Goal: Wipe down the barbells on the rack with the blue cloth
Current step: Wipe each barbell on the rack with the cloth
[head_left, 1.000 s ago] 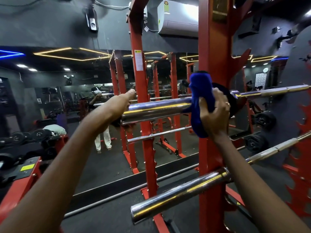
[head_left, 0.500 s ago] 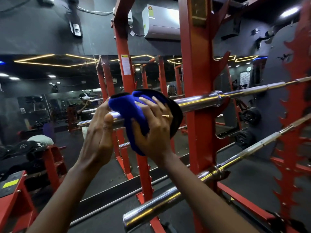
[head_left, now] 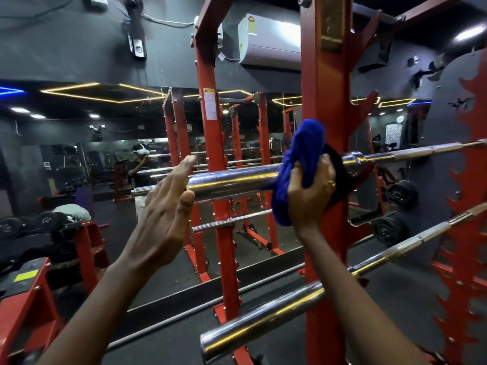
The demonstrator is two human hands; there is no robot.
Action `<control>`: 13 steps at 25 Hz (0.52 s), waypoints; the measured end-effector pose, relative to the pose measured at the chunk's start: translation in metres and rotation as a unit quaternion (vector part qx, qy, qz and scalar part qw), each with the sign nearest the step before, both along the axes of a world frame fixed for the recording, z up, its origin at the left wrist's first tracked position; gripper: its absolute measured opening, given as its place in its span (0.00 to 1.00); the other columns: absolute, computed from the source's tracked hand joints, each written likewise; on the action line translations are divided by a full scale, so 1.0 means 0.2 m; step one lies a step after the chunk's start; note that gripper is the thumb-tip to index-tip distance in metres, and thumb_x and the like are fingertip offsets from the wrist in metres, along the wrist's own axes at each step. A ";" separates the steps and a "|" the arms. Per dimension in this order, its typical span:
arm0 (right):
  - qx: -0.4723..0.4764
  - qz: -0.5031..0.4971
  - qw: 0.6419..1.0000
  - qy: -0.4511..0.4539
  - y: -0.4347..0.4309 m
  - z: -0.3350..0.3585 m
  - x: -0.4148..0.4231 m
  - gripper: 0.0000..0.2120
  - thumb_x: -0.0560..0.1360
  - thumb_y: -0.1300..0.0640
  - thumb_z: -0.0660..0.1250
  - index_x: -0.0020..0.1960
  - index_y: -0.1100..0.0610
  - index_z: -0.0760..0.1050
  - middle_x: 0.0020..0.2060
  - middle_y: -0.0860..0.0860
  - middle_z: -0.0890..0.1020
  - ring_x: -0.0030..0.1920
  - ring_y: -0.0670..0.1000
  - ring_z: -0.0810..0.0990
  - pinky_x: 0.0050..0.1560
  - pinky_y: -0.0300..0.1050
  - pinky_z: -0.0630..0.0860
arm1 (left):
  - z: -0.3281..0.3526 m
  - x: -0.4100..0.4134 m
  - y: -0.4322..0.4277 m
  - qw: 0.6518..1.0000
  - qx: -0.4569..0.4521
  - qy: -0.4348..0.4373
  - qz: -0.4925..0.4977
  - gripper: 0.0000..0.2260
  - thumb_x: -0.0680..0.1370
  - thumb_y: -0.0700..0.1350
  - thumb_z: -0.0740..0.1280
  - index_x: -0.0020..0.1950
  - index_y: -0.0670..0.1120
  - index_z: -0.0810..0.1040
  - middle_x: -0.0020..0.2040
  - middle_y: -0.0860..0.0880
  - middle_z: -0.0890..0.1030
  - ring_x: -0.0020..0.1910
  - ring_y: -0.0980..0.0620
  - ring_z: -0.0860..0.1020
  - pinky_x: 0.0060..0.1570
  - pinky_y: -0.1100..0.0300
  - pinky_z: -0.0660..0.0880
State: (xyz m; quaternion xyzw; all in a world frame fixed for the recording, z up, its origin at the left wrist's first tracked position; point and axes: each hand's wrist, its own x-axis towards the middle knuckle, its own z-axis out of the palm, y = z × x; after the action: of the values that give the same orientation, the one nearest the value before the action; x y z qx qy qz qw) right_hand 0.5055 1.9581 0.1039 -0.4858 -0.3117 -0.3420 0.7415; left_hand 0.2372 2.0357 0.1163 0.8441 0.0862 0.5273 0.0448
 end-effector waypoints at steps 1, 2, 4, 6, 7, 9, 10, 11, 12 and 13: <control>-0.001 0.003 0.999 -0.046 0.02 -0.01 -0.15 0.19 0.78 0.49 0.63 0.60 0.62 0.79 0.61 0.58 0.82 0.71 0.61 0.74 0.73 0.66 0.64 | 0.00 -0.01 -0.02 1.000 0.013 0.018 0.020 0.29 0.83 0.62 0.42 0.83 0.55 0.53 0.80 0.66 0.53 0.79 0.67 0.52 0.75 0.66 0.49; -0.017 -0.001 0.994 -0.104 0.07 -0.05 -0.29 0.17 0.78 0.51 0.64 0.59 0.61 0.79 0.60 0.57 0.83 0.72 0.60 0.73 0.74 0.66 0.63 | 0.00 -0.01 -0.02 0.999 0.014 0.023 0.026 0.28 0.83 0.61 0.42 0.83 0.55 0.54 0.81 0.63 0.53 0.80 0.65 0.52 0.77 0.60 0.50; -0.041 0.037 0.972 -0.226 0.14 -0.09 -0.50 0.18 0.77 0.52 0.65 0.64 0.58 0.76 0.65 0.55 0.81 0.74 0.59 0.71 0.77 0.64 0.60 | 0.00 -0.02 -0.02 1.000 -0.005 0.021 0.000 0.27 0.84 0.58 0.43 0.82 0.52 0.59 0.82 0.55 0.60 0.80 0.57 0.58 0.78 0.48 0.57; -0.069 0.039 0.943 -0.323 0.13 -0.09 -0.49 0.22 0.76 0.51 0.65 0.68 0.55 0.73 0.68 0.56 0.79 0.74 0.60 0.71 0.76 0.64 0.61 | 0.00 -0.02 -0.03 1.000 -0.012 0.010 -0.023 0.25 0.85 0.55 0.45 0.79 0.48 0.65 0.78 0.50 0.66 0.78 0.53 0.63 0.76 0.43 0.63; -0.082 0.033 0.931 -0.355 0.11 -0.08 -0.42 0.23 0.76 0.50 0.65 0.69 0.54 0.72 0.68 0.57 0.79 0.74 0.60 0.72 0.76 0.64 0.62 | -0.01 -0.01 -0.04 1.000 -0.007 0.004 -0.024 0.24 0.85 0.54 0.47 0.79 0.47 0.65 0.77 0.50 0.67 0.78 0.54 0.64 0.76 0.44 0.63; -0.095 0.001 0.914 -0.394 0.07 -0.06 -0.22 0.25 0.75 0.51 0.66 0.71 0.55 0.71 0.69 0.58 0.77 0.74 0.60 0.72 0.75 0.62 0.64 | -0.01 0.01 -0.03 1.000 0.019 -0.009 0.002 0.24 0.85 0.52 0.49 0.78 0.46 0.66 0.77 0.49 0.68 0.77 0.55 0.64 0.75 0.46 0.65; -0.097 -0.004 0.916 -0.389 0.05 -0.05 -0.09 0.25 0.75 0.52 0.66 0.71 0.57 0.70 0.69 0.58 0.77 0.74 0.59 0.72 0.76 0.60 0.64 | -0.01 0.03 -0.02 0.999 0.038 -0.013 0.028 0.23 0.85 0.52 0.52 0.77 0.45 0.67 0.75 0.48 0.69 0.75 0.54 0.66 0.73 0.45 0.67; -0.101 -0.019 0.929 -0.356 0.01 -0.06 0.03 0.25 0.76 0.52 0.65 0.71 0.58 0.70 0.69 0.59 0.77 0.74 0.59 0.72 0.76 0.60 0.64 | -0.01 0.05 0.00 0.996 0.065 -0.013 0.057 0.22 0.84 0.51 0.54 0.76 0.44 0.68 0.74 0.45 0.70 0.73 0.51 0.68 0.70 0.43 0.70; -0.094 -0.035 0.947 -0.306 -0.01 -0.07 0.15 0.24 0.77 0.51 0.64 0.71 0.58 0.69 0.67 0.61 0.78 0.72 0.59 0.73 0.74 0.61 0.65 | 0.00 0.07 0.02 0.991 0.104 -0.015 0.080 0.22 0.84 0.52 0.57 0.74 0.43 0.70 0.71 0.43 0.71 0.70 0.48 0.70 0.66 0.42 0.73; -0.086 -0.052 0.965 -0.240 -0.03 -0.08 0.26 0.22 0.79 0.50 0.63 0.71 0.58 0.69 0.66 0.63 0.78 0.70 0.59 0.74 0.73 0.64 0.66 | 0.00 0.09 0.05 0.985 0.145 -0.017 0.091 0.21 0.84 0.52 0.59 0.73 0.41 0.72 0.69 0.41 0.73 0.67 0.45 0.73 0.62 0.43 0.76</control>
State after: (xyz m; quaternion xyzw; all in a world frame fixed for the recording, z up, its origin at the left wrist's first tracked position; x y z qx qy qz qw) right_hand 0.5565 1.9513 0.0871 -0.4668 -0.4832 -0.4589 0.5814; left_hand 0.2544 2.0453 0.1164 0.8213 0.0843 0.5502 -0.1251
